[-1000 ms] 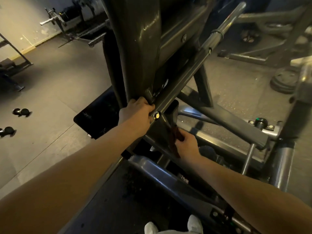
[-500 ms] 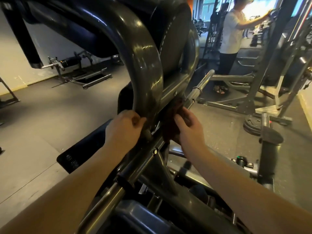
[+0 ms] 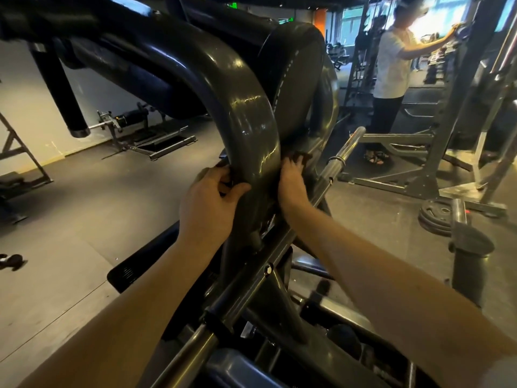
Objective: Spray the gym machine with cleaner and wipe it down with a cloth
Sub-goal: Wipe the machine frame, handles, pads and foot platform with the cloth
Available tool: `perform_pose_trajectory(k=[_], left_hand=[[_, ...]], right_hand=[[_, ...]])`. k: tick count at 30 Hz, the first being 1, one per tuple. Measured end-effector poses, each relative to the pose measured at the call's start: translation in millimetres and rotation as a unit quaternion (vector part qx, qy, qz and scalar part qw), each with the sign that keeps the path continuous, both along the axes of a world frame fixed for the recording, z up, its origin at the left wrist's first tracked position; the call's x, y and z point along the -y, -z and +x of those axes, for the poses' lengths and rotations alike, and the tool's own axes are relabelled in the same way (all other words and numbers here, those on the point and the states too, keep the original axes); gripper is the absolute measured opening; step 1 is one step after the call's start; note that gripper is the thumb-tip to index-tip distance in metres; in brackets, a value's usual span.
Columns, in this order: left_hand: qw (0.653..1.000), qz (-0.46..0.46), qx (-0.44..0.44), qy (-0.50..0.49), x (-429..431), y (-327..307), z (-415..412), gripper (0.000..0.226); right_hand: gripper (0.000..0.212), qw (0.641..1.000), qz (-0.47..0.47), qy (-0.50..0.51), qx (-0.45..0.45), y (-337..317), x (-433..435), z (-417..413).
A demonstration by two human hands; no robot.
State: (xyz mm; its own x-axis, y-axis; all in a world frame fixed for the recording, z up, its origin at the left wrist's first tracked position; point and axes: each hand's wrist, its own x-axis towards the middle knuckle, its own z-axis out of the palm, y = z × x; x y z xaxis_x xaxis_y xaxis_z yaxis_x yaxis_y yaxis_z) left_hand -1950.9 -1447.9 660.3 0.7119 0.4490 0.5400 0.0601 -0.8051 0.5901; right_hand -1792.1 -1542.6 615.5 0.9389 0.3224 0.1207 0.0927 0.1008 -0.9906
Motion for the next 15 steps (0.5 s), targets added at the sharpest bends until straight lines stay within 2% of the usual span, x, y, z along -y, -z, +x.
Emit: perform_pose_trajectory(k=[3,6,10,13,15], left_hand=[[1.000,-0.008,-0.004,-0.007,3,-3,0,0.033],[1.000,-0.017,-0.007,-0.007,5,-6,1,0.031],[1.000,-0.025,-0.009,-0.010,4,-5,3,0.029],[0.999,-0.028,-0.017,-0.018,4,-5,4,0.025],[0.999,-0.019,-0.027,-0.024,3,-6,5,0.026]], right_hand=[[0.054,0.999,-0.032,-0.005,-0.002,-9,5,50],[0.055,0.999,-0.001,0.019,-0.037,-10,8,50],[0.047,0.969,0.152,0.033,-0.191,21,-4,-27],[0.042,0.955,0.146,0.002,-0.257,52,-16,-105],[0.043,0.948,0.144,0.003,-0.285,57,-25,-126]])
